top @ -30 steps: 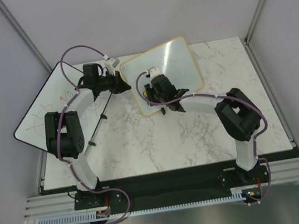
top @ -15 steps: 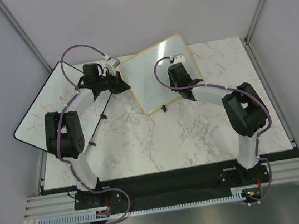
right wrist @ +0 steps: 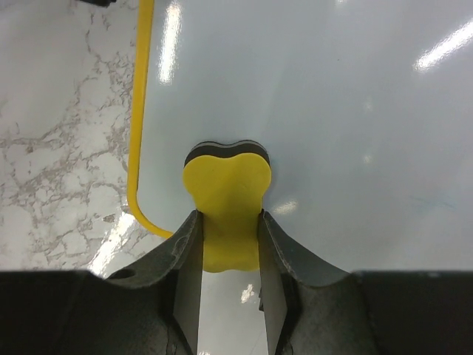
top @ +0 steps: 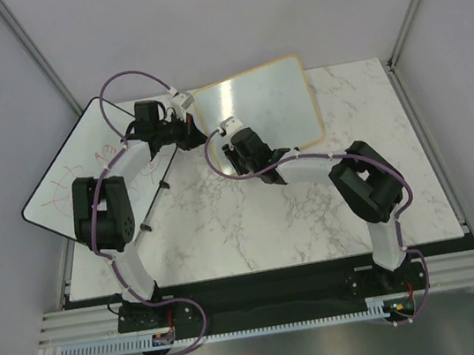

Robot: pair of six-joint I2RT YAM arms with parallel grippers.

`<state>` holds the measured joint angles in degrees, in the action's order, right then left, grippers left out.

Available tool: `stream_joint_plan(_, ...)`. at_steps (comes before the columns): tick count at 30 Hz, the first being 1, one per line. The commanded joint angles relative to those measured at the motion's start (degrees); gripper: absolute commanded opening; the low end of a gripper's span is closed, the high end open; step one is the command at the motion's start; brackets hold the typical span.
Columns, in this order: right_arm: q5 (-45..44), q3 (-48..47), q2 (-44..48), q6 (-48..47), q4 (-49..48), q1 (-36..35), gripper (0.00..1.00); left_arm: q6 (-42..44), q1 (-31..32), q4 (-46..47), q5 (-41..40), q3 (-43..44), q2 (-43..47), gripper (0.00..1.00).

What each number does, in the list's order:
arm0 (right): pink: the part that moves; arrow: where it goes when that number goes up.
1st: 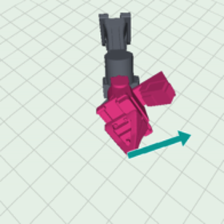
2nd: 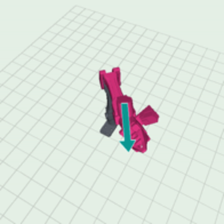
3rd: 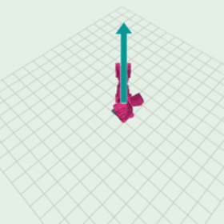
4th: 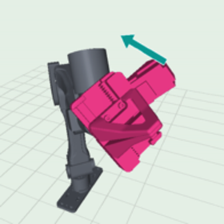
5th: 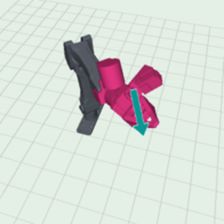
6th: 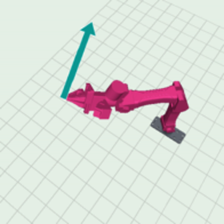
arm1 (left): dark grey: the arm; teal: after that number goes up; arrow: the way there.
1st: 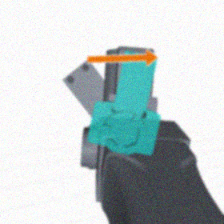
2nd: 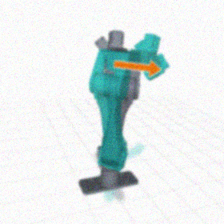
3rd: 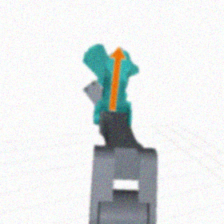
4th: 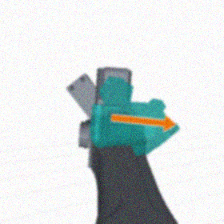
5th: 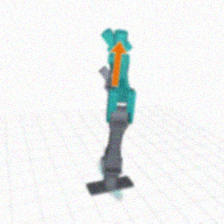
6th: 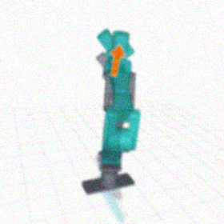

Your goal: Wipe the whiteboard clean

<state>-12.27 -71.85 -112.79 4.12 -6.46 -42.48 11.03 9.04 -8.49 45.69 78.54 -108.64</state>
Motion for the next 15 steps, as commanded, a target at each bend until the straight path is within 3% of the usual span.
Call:
stream_joint_plan(1, -4.16, -1.18, -3.05, 0.01, 4.52, 2.4, 0.0, 2.07, 0.45, 0.05, 2.21, 1.61, 1.59, 0.03)
stream_joint_plan(9, -6.71, -10.49, -3.13, -1.31, 8.48, 3.28, 0.0, 1.98, 0.54, -0.03, 2.38, 1.61, 1.5, 0.03)
stream_joint_plan(15, -6.53, -10.51, -3.66, -1.22, 8.39, 3.28, 0.0, 2.24, 0.54, -0.03, 2.65, 1.88, 0.54, 0.04)
